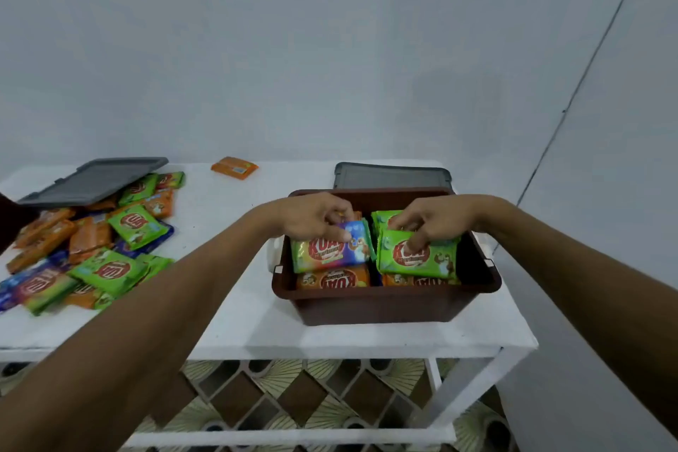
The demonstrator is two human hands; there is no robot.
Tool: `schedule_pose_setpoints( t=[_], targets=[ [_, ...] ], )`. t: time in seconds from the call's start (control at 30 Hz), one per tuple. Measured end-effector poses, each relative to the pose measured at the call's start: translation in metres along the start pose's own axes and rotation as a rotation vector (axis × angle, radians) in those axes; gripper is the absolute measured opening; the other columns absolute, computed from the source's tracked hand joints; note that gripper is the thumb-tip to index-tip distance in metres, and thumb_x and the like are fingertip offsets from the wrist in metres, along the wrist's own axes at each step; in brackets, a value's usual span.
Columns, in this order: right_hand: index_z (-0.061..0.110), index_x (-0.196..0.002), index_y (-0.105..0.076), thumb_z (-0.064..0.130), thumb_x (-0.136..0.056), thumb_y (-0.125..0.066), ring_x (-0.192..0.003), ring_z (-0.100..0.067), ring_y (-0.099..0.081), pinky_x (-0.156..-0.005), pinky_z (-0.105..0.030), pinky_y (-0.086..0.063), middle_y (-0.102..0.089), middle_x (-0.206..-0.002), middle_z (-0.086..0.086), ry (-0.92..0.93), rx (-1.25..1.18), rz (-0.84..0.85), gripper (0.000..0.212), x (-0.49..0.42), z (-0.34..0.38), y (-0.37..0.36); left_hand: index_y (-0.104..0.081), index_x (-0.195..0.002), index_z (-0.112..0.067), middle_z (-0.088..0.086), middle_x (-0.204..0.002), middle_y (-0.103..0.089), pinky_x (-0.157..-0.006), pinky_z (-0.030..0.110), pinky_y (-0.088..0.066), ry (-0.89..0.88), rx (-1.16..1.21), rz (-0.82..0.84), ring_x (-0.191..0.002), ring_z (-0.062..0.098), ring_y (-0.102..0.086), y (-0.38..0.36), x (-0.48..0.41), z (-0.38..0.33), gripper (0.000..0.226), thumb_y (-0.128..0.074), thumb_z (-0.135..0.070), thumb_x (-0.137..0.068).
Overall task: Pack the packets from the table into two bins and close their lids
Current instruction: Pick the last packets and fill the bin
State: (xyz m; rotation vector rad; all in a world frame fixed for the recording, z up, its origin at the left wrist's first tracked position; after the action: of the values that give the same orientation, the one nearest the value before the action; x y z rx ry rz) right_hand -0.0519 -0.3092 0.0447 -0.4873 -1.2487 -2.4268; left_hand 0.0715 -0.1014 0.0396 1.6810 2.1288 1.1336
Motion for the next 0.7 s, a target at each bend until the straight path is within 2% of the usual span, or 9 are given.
schedule_pose_setpoints(
  t=[0.07,0.17,0.23,0.33,0.47,0.53,0.6,0.67,0.7],
  targets=[
    [0.028,-0.114,-0.068,0.020,-0.090,-0.065,-0.088,-0.002,-0.065,-0.081,-0.021,-0.049,-0.071,-0.097,0.016,-0.023,0.127,0.018,0.026,0.000,-0.001,-0.010,-0.062,-0.101,-0.015,0.003,-0.104,-0.071,-0.071,0.027,-0.056,-0.001,-0.121,0.051,-0.091,0.015,-0.069,-0.012,-0.002,0.003,0.014,-0.065,-0.025,-0.092],
    [0.024,-0.133,-0.058,0.031,-0.095,-0.057,-0.109,-0.014,-0.059,-0.100,-0.033,-0.046,-0.064,-0.125,0.006,-0.044,0.332,-0.028,0.038,0.000,-0.009,-0.022,-0.066,-0.110,-0.016,0.000,-0.109,-0.067,-0.084,0.031,-0.055,-0.044,-0.357,0.062,-0.099,0.016,-0.064,-0.022,-0.003,0.004,0.022,-0.063,-0.029,-0.093],
    [0.026,-0.136,-0.055,0.033,-0.097,-0.052,-0.114,-0.015,-0.057,-0.103,-0.037,-0.044,-0.061,-0.131,0.004,-0.009,0.377,-0.012,0.039,0.004,-0.015,-0.030,-0.066,-0.117,-0.016,-0.001,-0.116,-0.068,-0.087,0.028,-0.052,-0.030,-0.412,0.090,-0.104,0.010,-0.063,-0.027,0.000,0.003,0.028,-0.061,-0.030,-0.093],
    [0.031,-0.138,-0.052,0.033,-0.098,-0.051,-0.116,-0.011,-0.054,-0.105,-0.033,-0.042,-0.058,-0.134,0.010,-0.012,0.316,0.058,0.040,0.013,-0.017,-0.034,-0.064,-0.123,-0.018,-0.003,-0.122,-0.067,-0.090,0.027,-0.052,-0.002,-0.413,0.144,-0.106,0.008,-0.062,-0.028,0.003,0.002,0.031,-0.057,-0.029,-0.096],
    [0.029,-0.138,-0.053,0.026,-0.100,-0.048,-0.115,-0.009,-0.054,-0.105,-0.030,-0.042,-0.058,-0.133,0.010,-0.036,0.261,0.107,0.039,0.015,-0.015,-0.031,-0.060,-0.130,-0.021,-0.004,-0.125,-0.061,-0.083,0.019,-0.049,0.043,-0.416,0.203,-0.108,0.011,-0.060,-0.022,0.000,0.000,0.033,-0.048,-0.028,-0.100],
    [0.025,-0.134,-0.057,0.024,-0.100,-0.048,-0.109,-0.006,-0.057,-0.100,-0.026,-0.045,-0.061,-0.125,0.013,-0.013,0.241,0.026,0.035,0.014,-0.015,-0.030,-0.062,-0.124,-0.021,-0.004,-0.120,-0.064,-0.082,0.021,-0.052,0.012,-0.376,0.116,-0.103,0.009,-0.062,-0.020,-0.002,0.004,0.029,-0.051,-0.026,-0.098],
    [0.022,-0.126,-0.063,0.022,-0.097,-0.054,-0.096,-0.004,-0.063,-0.088,-0.021,-0.050,-0.066,-0.104,0.014,0.047,0.225,-0.163,0.030,0.013,-0.015,-0.027,-0.066,-0.112,-0.020,-0.005,-0.104,-0.068,-0.079,0.027,-0.055,-0.066,-0.365,-0.088,-0.092,0.008,-0.065,-0.017,-0.004,0.009,0.020,-0.060,-0.025,-0.093],
    [0.022,-0.114,-0.067,0.022,-0.092,-0.062,-0.082,-0.002,-0.065,-0.079,-0.024,-0.052,-0.070,-0.089,0.013,0.089,0.253,-0.344,0.022,0.009,-0.017,-0.019,-0.064,-0.100,-0.021,-0.008,-0.092,-0.064,-0.075,0.031,-0.055,-0.105,-0.436,-0.269,-0.085,0.010,-0.063,-0.010,-0.007,0.011,0.013,-0.068,-0.025,-0.088],
    [0.025,-0.108,-0.067,0.025,-0.090,-0.064,-0.078,-0.002,-0.064,-0.077,-0.028,-0.053,-0.069,-0.083,0.014,0.087,0.300,-0.397,0.019,0.006,-0.018,-0.015,-0.061,-0.096,-0.023,-0.009,-0.090,-0.061,-0.073,0.031,-0.054,-0.107,-0.481,-0.306,-0.083,0.010,-0.060,-0.007,-0.008,0.011,0.015,-0.071,-0.028,-0.085]
  ],
)
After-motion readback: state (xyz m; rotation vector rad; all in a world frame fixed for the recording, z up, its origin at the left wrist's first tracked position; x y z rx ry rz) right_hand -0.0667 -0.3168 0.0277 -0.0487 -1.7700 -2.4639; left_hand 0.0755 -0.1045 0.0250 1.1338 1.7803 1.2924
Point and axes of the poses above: each hand's wrist, its own x-axis away from the middle knuckle, its own y-axis out of the back of the hand, z = x × y, the point moved 1 cm from there along -x, towards the middle knuckle
